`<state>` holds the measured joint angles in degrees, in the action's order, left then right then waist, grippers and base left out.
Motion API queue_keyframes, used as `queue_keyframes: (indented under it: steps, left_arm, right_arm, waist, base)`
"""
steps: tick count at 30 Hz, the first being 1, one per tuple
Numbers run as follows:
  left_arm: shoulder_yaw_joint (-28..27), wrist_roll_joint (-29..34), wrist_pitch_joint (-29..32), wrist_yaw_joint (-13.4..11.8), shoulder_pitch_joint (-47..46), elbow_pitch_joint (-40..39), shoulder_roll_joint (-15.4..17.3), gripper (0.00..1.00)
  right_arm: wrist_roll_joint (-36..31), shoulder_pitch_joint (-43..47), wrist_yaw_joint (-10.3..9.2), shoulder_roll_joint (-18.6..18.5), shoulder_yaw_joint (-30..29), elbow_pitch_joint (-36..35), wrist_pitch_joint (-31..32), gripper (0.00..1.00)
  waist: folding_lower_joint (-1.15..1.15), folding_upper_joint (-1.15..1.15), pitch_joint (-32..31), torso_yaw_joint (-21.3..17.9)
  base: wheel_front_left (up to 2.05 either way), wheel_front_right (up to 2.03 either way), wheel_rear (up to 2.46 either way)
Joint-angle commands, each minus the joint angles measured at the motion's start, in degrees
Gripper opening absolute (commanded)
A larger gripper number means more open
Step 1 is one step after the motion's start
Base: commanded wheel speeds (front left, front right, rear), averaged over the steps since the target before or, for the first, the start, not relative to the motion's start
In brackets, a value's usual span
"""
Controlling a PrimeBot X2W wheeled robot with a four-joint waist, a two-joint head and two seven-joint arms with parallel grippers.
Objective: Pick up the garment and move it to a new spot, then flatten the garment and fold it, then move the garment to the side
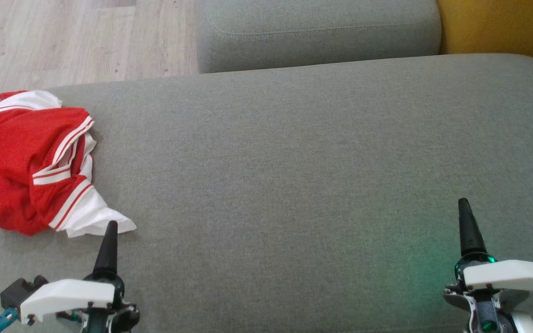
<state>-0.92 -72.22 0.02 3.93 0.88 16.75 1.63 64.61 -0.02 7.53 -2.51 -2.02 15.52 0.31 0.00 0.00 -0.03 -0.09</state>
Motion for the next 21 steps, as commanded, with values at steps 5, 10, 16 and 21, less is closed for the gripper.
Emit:
queue_keyframes:
  steps: [5, 10, 16, 21]
  left_arm:
    - [-0.44, 7.37, -1.37, -0.84, -1.45, -2.41, 1.14, 1.0]
    - [-0.53, 12.23, -2.21, -1.29, -1.13, -2.75, 1.47, 1.0]
    - [-0.39, 17.39, -3.22, -1.37, -0.7, -3.18, 1.74, 1.0]
    - [-0.02, 20.74, -3.89, -1.32, -0.34, -3.28, 1.96, 1.0]
  right_arm:
    - [-7.16, -2.39, -0.01, -1.27, 1.67, -3.11, -1.54, 1.0]
    - [-12.14, -2.48, -0.02, -1.5, 2.43, -3.49, -2.39, 1.0]
    - [-17.69, -2.48, -0.02, -1.46, 3.01, -3.78, -3.4, 1.0]
    - [-21.21, -2.48, -0.02, -1.33, 3.33, -3.98, -4.08, 1.0]
  waist:
    - [0.0, 0.0, -0.1, 0.0]
    - [0.0, 0.0, -0.17, 0.02]
    - [0.0, 0.0, -0.27, 0.01]
    - [0.0, 0.0, -0.26, -0.04]
  base:
    - [0.0, 0.0, 0.0]
    - [0.0, 0.0, 0.0]
    - [0.0, 0.0, 0.0]
    - [0.0, 0.0, 0.0]
